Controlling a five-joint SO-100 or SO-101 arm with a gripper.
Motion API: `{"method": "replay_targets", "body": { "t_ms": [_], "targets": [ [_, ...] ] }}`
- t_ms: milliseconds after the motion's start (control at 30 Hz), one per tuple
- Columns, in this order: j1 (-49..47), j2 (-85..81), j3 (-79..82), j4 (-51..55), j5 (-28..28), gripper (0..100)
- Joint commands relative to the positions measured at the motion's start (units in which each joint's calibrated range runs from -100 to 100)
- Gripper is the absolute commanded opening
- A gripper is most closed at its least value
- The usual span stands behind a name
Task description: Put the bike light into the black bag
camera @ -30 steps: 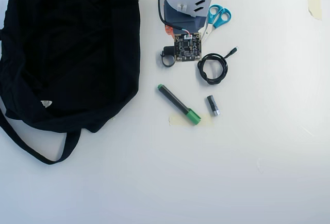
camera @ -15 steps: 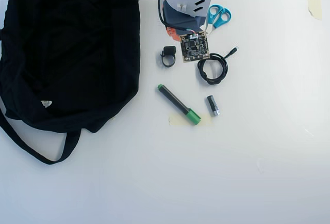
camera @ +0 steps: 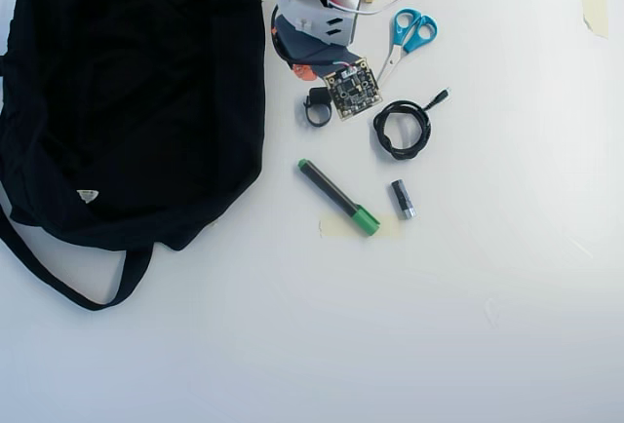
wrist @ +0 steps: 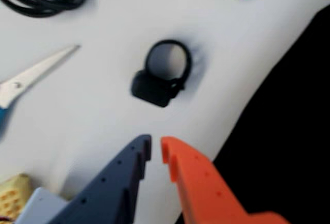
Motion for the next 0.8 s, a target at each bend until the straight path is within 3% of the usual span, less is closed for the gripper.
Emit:
{"method": "replay_targets", "body": {
  "t_ms": [0, 233, 767],
  "targets": [
    [0.6, -0.5, 1.8, -5.2, 1.8, 3],
    [0.8, -0.5, 7.6, -13.8, 3.4, 3],
    [0.2, 3.9, 11.0, -19.4, 5.1, 3]
  ]
}}
